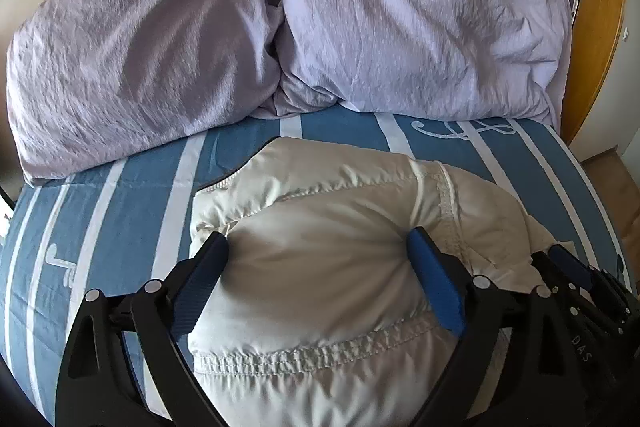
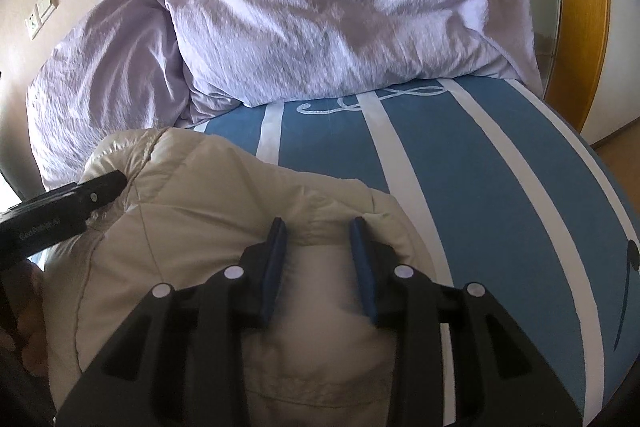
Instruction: Fold large clothes
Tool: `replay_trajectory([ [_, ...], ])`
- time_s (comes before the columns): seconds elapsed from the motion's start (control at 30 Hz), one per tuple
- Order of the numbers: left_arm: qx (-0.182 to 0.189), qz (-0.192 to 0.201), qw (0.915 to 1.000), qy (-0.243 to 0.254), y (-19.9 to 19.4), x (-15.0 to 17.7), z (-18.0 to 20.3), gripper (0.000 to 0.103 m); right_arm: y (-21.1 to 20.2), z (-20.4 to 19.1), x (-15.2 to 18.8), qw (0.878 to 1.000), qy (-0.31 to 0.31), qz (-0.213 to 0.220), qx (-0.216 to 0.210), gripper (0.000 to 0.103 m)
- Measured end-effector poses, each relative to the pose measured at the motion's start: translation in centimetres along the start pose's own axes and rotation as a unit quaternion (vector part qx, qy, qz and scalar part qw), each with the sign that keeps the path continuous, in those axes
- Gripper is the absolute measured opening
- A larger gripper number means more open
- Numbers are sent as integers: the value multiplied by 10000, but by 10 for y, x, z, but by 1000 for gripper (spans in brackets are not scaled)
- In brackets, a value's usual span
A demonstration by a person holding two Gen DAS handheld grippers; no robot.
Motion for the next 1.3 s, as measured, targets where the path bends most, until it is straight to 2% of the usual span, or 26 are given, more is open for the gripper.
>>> replay_trajectory([
  [0.17,109,-3,9999,-70,7,4,-1,94,0,-1,1,10000,-32,43,59,35],
  [0.77,-36,156,9999,-51,16,7,-4,97,3,-4,0,9998,-103,103,165,36],
  [1.3,44,131,9997,-192,28,8,-6,100,9,-3,-4,9997,-132,118,160,37],
])
Point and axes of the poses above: each gripper's, at about its wrist camera, not at the fingertips, and y roughly the way its jaws point, z to its right, x to its underside, the point moved 10 cm from there along y, roughly the way its jaws point, and after that the axes turned 1 degree about -y, right-handed, at the moved point
